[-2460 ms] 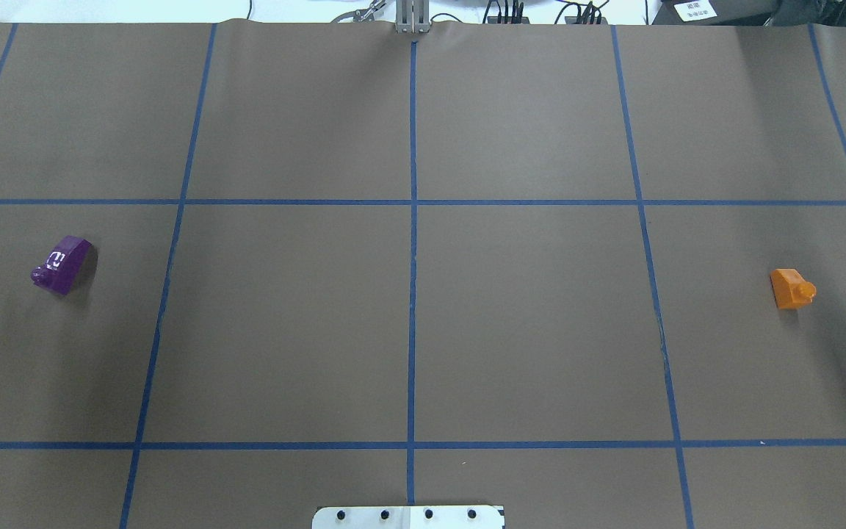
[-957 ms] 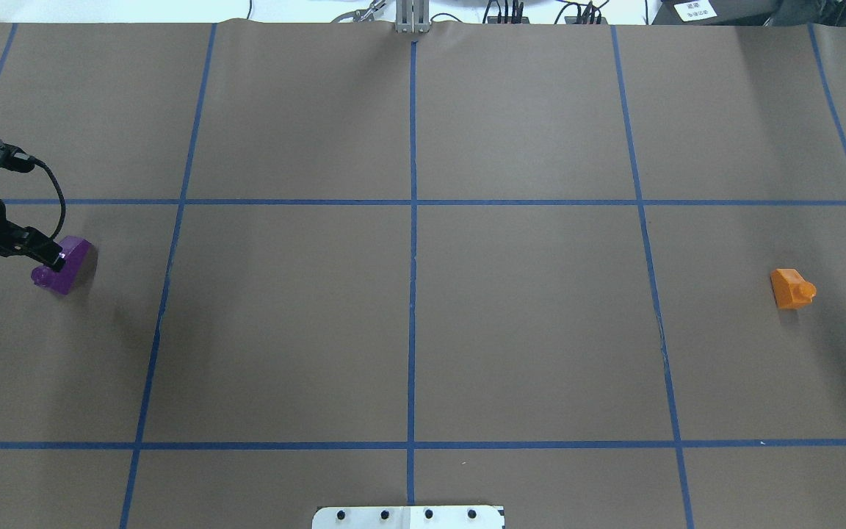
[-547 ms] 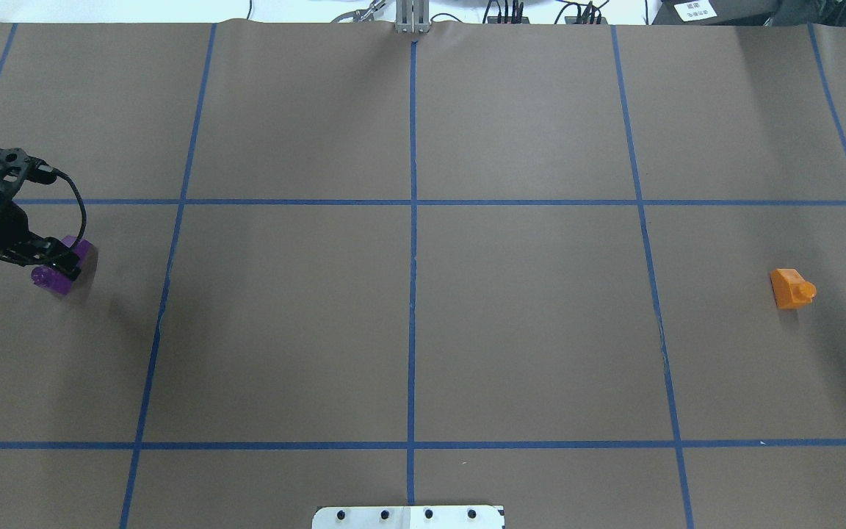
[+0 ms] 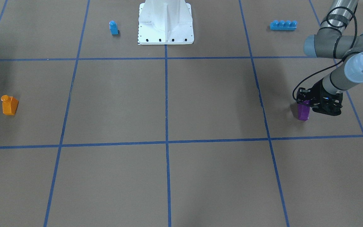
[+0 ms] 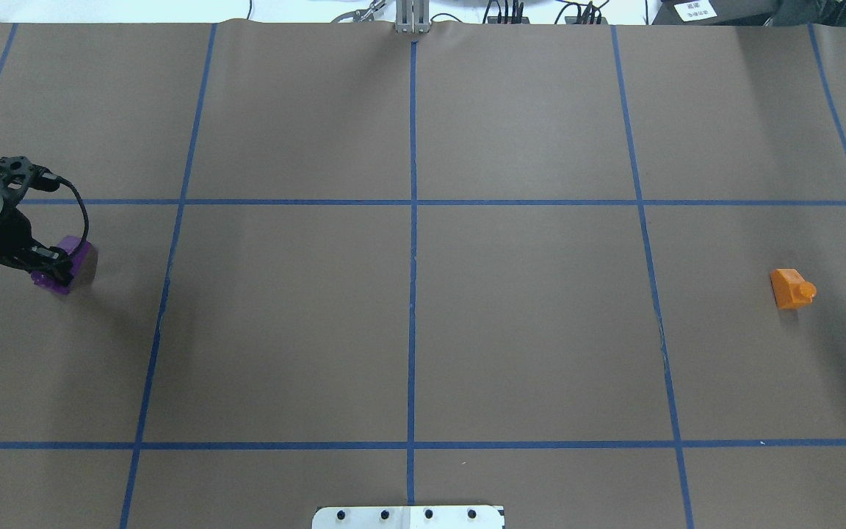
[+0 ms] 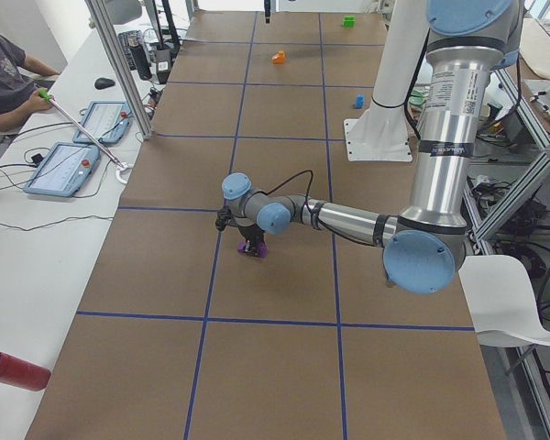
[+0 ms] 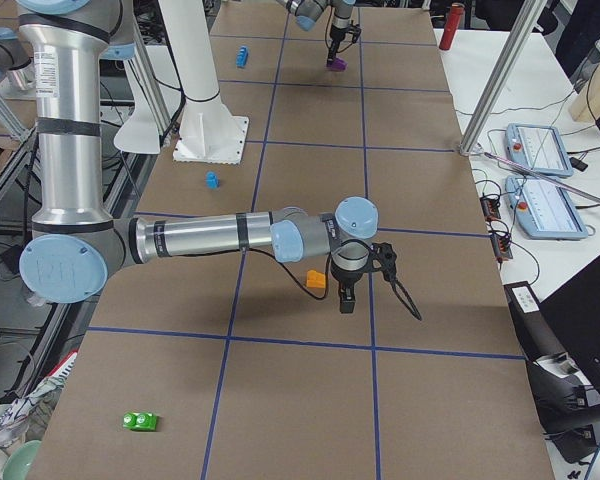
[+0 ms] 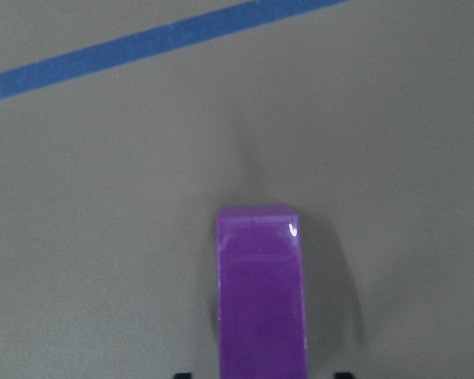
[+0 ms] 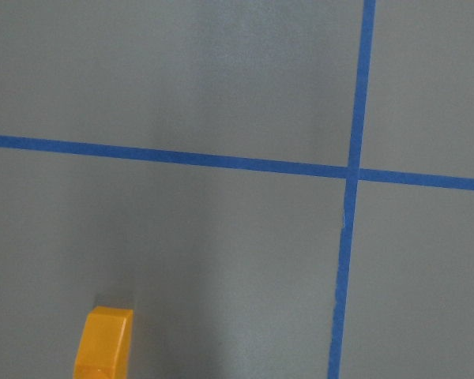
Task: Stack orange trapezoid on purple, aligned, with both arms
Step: 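Lower the left gripper onto the purple trapezoid block and close it, then carry the purple block with the left gripper to the table center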
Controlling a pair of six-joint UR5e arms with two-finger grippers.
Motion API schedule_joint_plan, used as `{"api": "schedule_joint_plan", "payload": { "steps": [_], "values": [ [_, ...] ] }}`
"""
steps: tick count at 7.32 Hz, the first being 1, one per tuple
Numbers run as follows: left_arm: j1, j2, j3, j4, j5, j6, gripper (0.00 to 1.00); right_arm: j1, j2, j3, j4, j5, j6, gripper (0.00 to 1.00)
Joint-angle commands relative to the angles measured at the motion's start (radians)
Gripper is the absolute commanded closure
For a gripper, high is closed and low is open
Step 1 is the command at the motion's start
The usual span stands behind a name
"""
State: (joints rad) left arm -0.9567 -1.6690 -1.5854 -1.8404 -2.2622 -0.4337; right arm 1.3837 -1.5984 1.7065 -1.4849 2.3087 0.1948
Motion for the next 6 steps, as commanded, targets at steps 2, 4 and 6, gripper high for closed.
{"api": "schedule_joint_plan", "payload": {
  "steps": [2, 4, 6],
  "values": [
    [0.001, -0.059, -0.056, 0.016, -0.04, -0.119, 1.0, -0.011, 0.0, 0.002, 0.002, 0.0, 0.005, 0.0],
    [0.088, -0.214, -0.061, 0.018, -0.034, -0.331, 1.0, -0.037, 0.005, 0.002, 0.002, 0.0, 0.006, 0.0],
    [0.25, -0.453, -0.042, 0.12, 0.031, -0.544, 1.0, -0.041, 0.006, 0.004, 0.002, 0.0, 0.009, 0.0]
  ]
}}
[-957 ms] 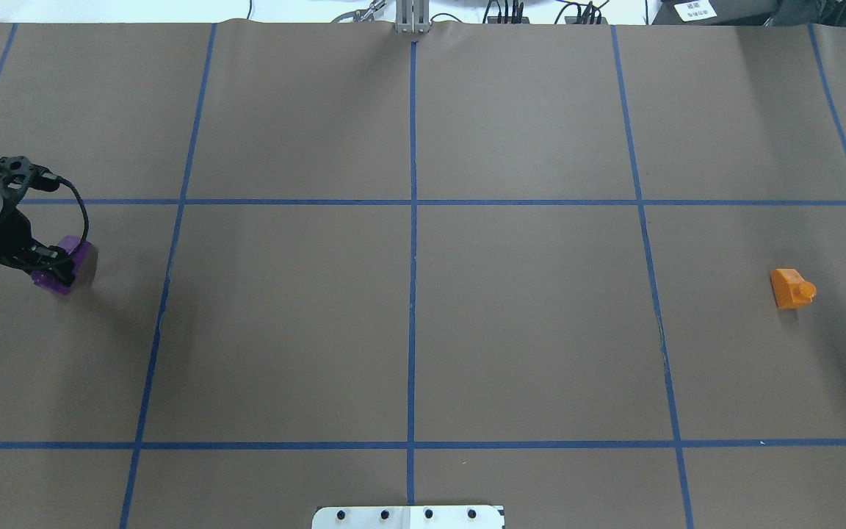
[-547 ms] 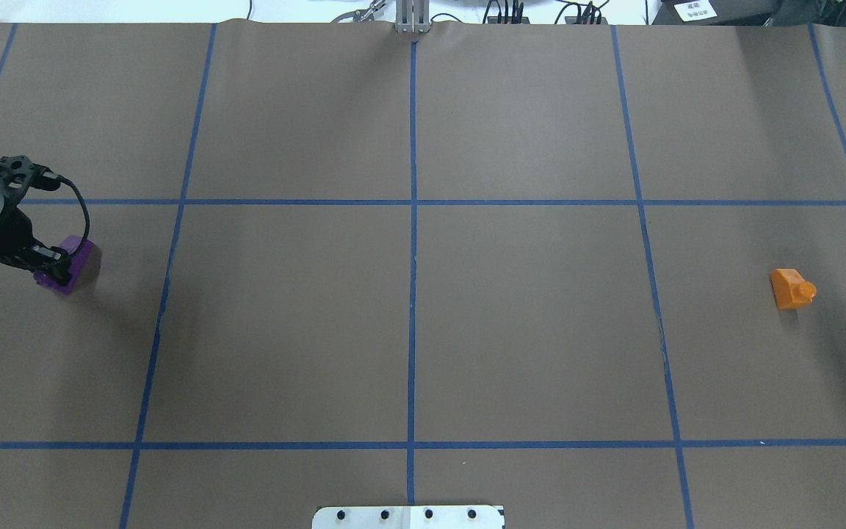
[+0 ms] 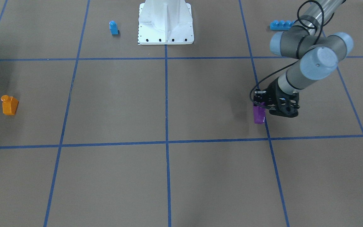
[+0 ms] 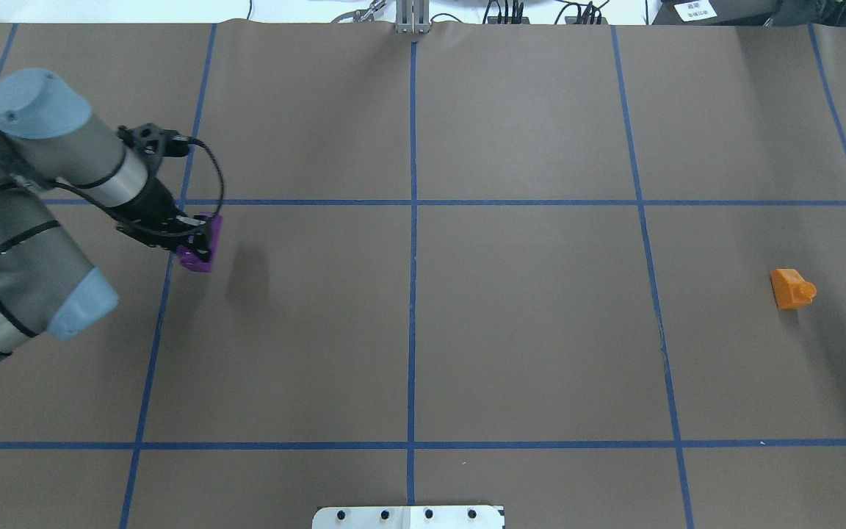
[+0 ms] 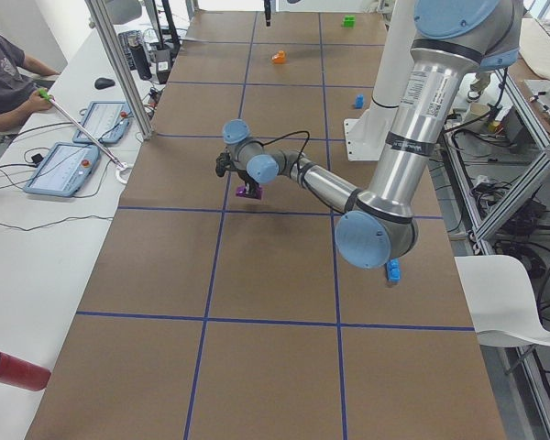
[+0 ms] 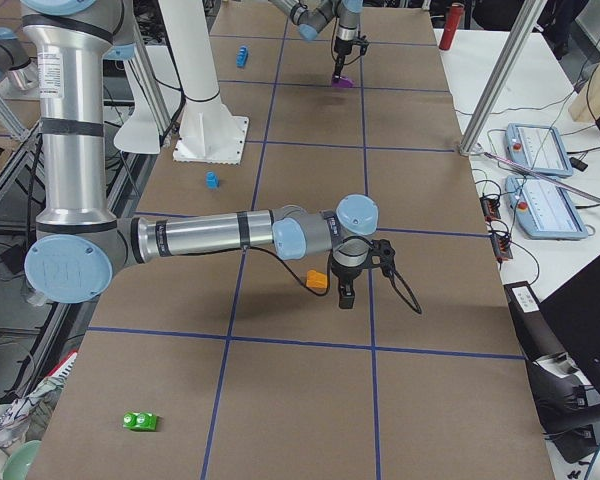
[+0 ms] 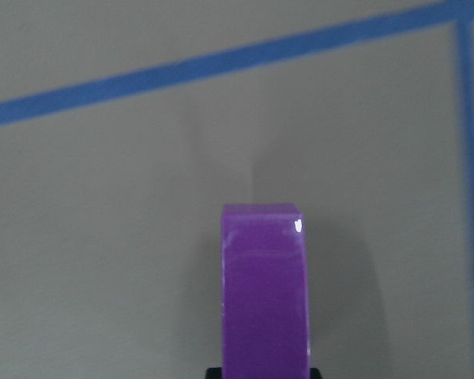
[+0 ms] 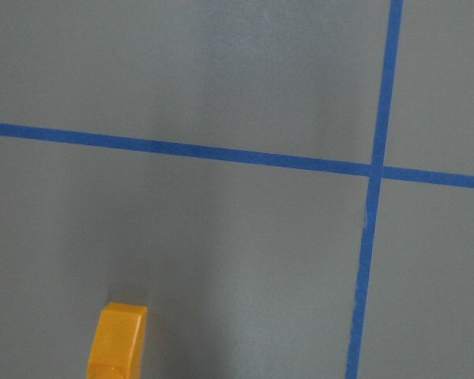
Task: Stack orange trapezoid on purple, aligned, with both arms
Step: 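Carry the purple block with the left gripper to the table center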
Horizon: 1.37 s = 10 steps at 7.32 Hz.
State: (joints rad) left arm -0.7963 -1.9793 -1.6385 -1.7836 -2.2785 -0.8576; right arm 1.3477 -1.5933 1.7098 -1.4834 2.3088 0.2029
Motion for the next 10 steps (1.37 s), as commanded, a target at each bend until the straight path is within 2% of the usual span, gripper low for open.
{"api": "schedule_joint_plan", "payload": {
  "steps": [1, 3, 4, 7, 10],
  "values": [
    [0.167, -0.256, 0.052, 0.122, 0.139, -0.132, 1.0, -0.015, 0.003, 0.002, 0.0, 0.0, 0.001, 0.0],
    [0.227, -0.437, 0.203, 0.133, 0.168, -0.237, 1.0, -0.031, -0.005, -0.006, 0.063, 0.0, 0.007, 0.0],
    [0.256, -0.472, 0.241, 0.132, 0.213, -0.268, 1.0, -0.041, -0.005, -0.007, 0.063, 0.0, 0.012, 0.0],
    [0.276, -0.53, 0.334, 0.132, 0.235, -0.278, 1.0, -0.051, -0.005, -0.007, 0.063, -0.002, 0.013, 0.0],
    [0.279, -0.53, 0.336, 0.133, 0.235, -0.294, 0.98, -0.058, -0.005, -0.007, 0.063, -0.002, 0.018, 0.0]
  ]
}}
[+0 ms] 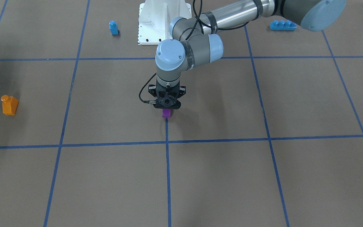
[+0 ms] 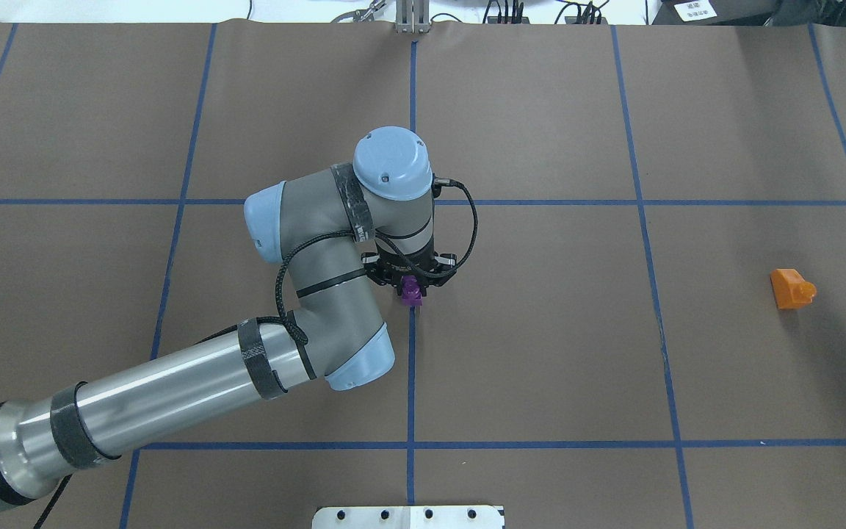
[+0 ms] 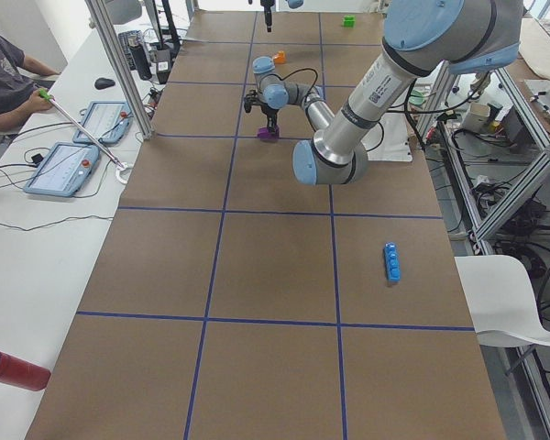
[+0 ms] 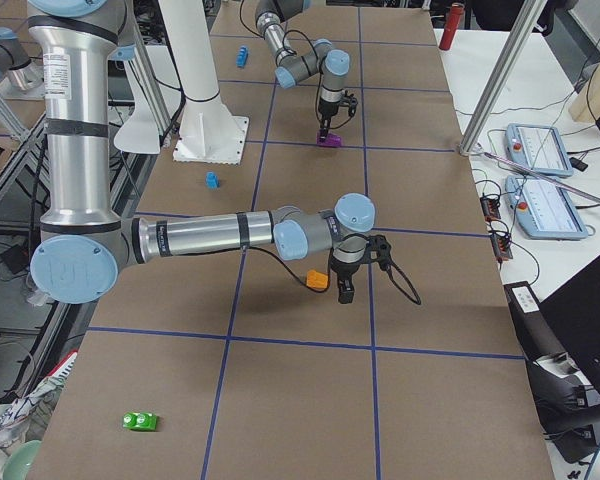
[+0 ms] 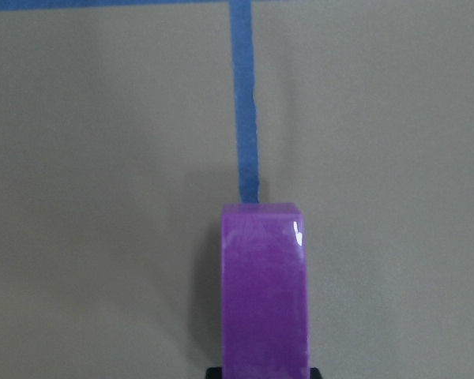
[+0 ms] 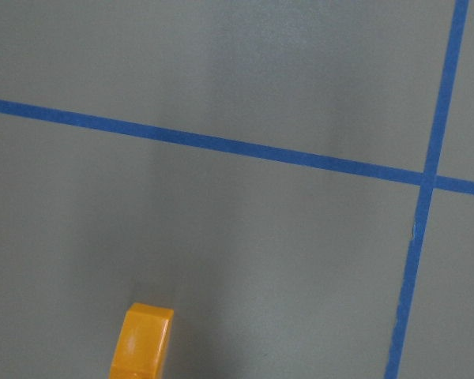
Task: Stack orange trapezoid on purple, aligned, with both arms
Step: 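Carry the purple block with the left gripper to the table center, then release the purple block at center while the right gripper descends onto the orange block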
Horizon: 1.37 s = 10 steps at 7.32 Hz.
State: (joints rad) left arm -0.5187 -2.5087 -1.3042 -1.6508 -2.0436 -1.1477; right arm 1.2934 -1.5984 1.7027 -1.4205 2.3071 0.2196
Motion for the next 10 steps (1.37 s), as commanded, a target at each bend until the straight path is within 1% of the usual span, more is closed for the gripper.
{"api": "schedule_joint_plan", "payload": {
  "steps": [1, 2, 3, 4, 6, 7, 8, 9, 10],
  "values": [
    [0.002, -0.001, 0.006, 0.002, 0.0, -0.015, 0.64, -0.005, 0.0, -0.002, 0.0, 0.0, 0.003, 0.0],
    [0.003, -0.001, 0.006, 0.002, 0.0, -0.035, 0.49, -0.006, 0.0, -0.006, 0.0, 0.0, 0.004, 0.0],
    [0.003, -0.001, 0.008, 0.002, 0.0, -0.038, 0.42, -0.008, 0.0, -0.006, 0.0, 0.0, 0.004, 0.0],
    [0.003, -0.001, 0.006, 0.002, 0.0, -0.038, 0.0, -0.006, 0.0, -0.009, 0.0, 0.0, 0.004, 0.0],
    [-0.006, -0.002, -0.009, -0.003, 0.0, -0.035, 0.0, -0.025, 0.001, -0.009, 0.002, 0.0, 0.015, 0.0],
    [-0.045, -0.001, -0.051, 0.002, -0.004, -0.037, 0.0, -0.049, 0.009, -0.011, 0.02, -0.005, 0.103, 0.0],
    [-0.064, 0.005, -0.079, 0.006, -0.001, -0.038, 0.0, -0.102, 0.012, -0.014, 0.072, -0.009, 0.212, 0.0],
    [-0.087, 0.017, -0.098, 0.009, -0.003, -0.038, 0.0, -0.162, 0.012, -0.032, 0.101, -0.012, 0.359, 0.0],
    [-0.101, 0.022, -0.112, 0.011, -0.004, -0.038, 0.0, -0.193, 0.005, -0.035, 0.103, -0.023, 0.407, 0.0]
  ]
}}
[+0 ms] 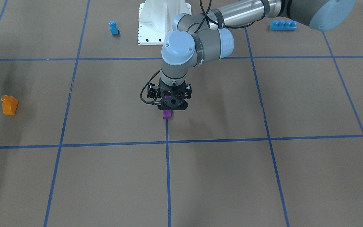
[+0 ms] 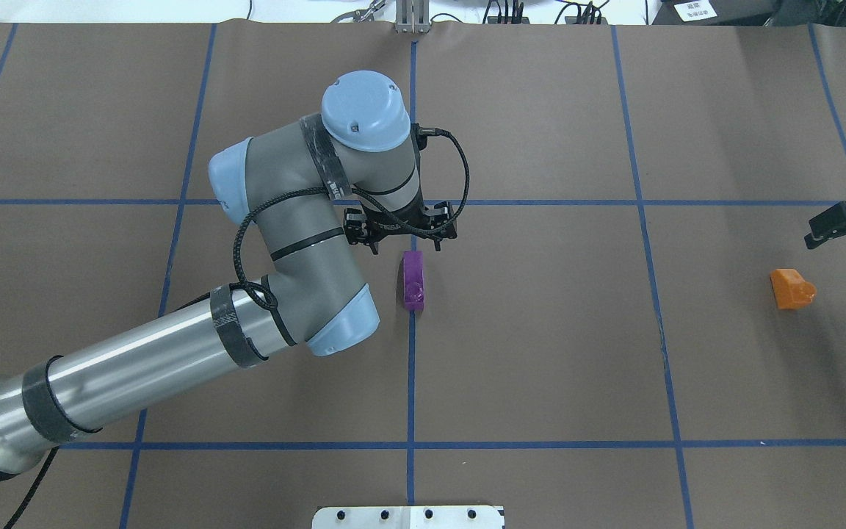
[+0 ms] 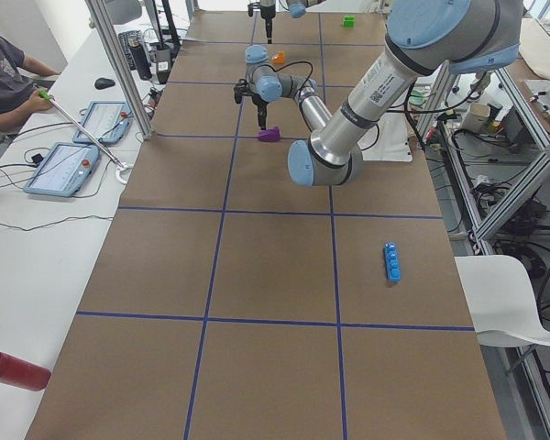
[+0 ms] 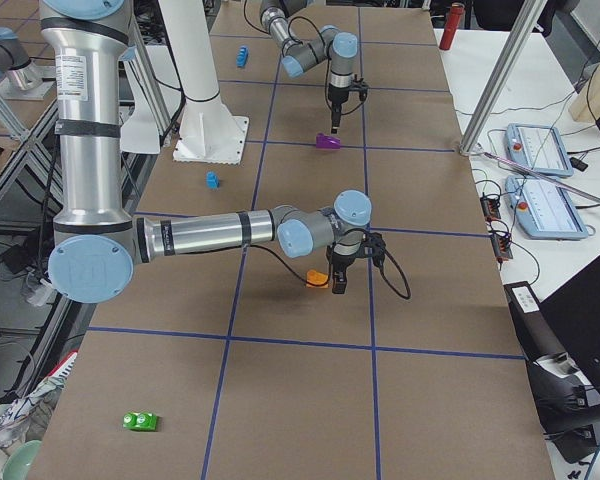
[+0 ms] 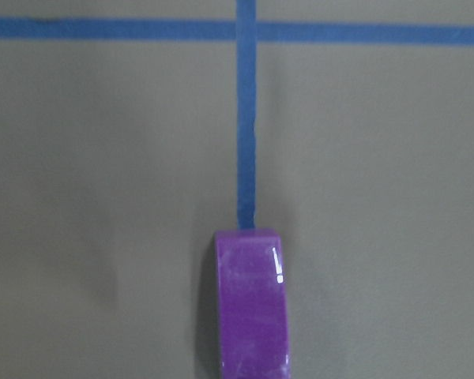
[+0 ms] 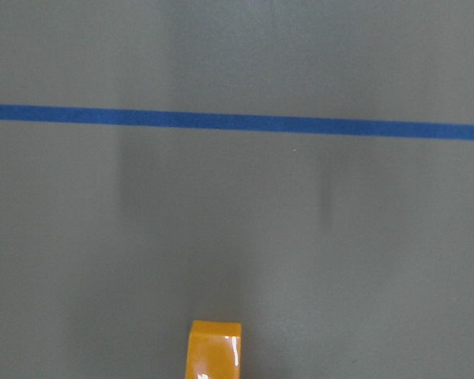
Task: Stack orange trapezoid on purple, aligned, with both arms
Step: 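Release the purple block at center while the right gripper descends onto the orange block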
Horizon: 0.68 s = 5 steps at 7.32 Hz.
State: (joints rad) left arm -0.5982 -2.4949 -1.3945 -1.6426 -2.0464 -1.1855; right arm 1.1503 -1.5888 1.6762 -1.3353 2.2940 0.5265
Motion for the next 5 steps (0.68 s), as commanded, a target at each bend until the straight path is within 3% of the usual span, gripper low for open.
{"api": "schedule_joint_plan", "payload": {
  "steps": [1, 3, 5],
  "values": [
    [-0.023, 0.008, -0.03, 0.013, 0.0, 0.0, 0.0, -0.091, -0.008, -0.01, 0.03, -0.034, 0.104, 0.0],
    [-0.025, 0.008, -0.06, 0.055, 0.0, 0.0, 0.0, -0.113, -0.01, -0.073, 0.129, -0.061, 0.113, 0.0],
    [-0.023, 0.008, -0.061, 0.057, 0.002, 0.0, 0.0, -0.124, -0.008, -0.09, 0.151, -0.058, 0.13, 0.0]
  ]
}}
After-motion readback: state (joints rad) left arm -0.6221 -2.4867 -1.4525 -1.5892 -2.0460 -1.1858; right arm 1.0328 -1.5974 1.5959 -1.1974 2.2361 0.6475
